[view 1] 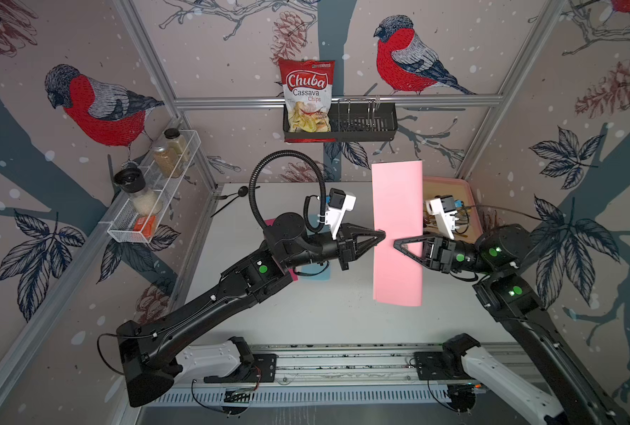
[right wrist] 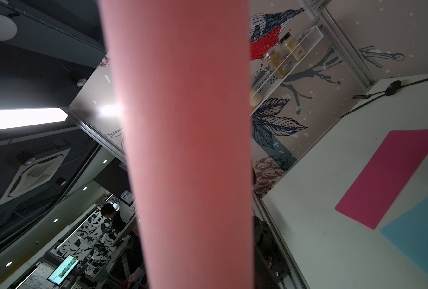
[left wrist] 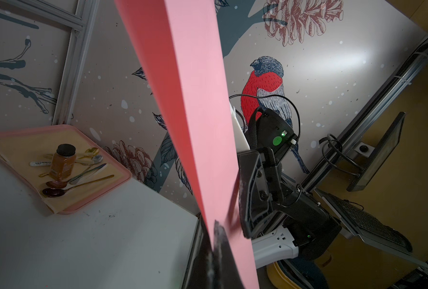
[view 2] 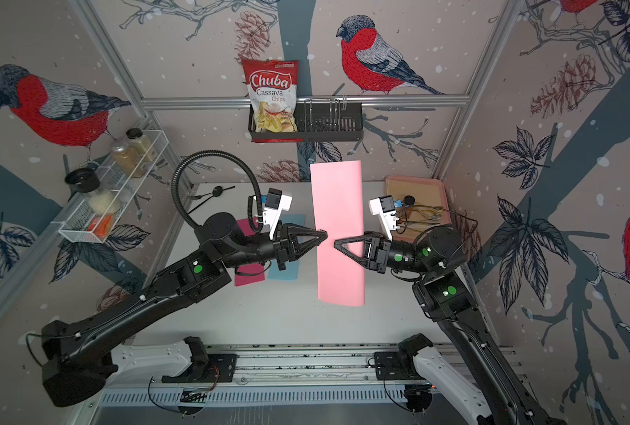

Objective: Fold the rectangular paper in half along the long edge
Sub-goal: Fold the paper.

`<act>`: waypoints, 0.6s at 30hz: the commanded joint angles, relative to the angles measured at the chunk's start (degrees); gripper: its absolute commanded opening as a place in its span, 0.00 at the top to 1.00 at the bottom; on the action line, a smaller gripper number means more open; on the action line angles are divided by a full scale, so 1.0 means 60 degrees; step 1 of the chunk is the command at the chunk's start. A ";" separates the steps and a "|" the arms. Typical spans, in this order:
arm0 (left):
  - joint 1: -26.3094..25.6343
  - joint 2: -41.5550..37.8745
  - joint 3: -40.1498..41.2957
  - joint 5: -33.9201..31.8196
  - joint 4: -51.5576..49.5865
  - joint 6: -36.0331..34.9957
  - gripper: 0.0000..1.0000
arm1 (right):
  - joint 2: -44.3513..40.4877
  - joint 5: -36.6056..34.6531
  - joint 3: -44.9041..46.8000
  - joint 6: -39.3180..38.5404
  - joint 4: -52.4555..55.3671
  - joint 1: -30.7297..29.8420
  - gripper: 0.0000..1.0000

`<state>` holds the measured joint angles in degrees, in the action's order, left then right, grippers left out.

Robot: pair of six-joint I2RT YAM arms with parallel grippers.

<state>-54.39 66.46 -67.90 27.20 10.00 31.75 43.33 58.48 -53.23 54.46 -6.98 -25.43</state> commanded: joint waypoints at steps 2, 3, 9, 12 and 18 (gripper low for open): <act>-0.0043 -0.0134 0.0003 -0.0002 0.0424 0.0012 1.00 | -0.0169 0.0160 -0.0034 -0.0546 0.0443 0.0012 0.66; -0.0032 -0.0147 0.0002 -0.0043 0.0415 -0.0003 1.00 | -0.0211 0.0194 -0.0009 -0.0551 0.0453 0.0012 0.66; -0.0038 -0.0093 -0.0036 -0.0076 0.0409 0.0020 1.00 | -0.0379 0.0229 0.0025 -0.0463 0.0249 0.0010 0.72; -0.0040 -0.0082 -0.0047 -0.0083 0.0392 0.0040 0.96 | -0.0348 0.0171 -0.0019 -0.0505 0.0282 0.0005 0.75; -0.0041 -0.0105 -0.0055 -0.0106 0.0307 0.0032 0.72 | -0.0282 -0.0048 -0.0049 -0.0551 0.0253 0.0013 0.77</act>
<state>-54.39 65.95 -67.85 26.76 9.98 32.18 41.47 58.85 -53.06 52.27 -4.25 -25.41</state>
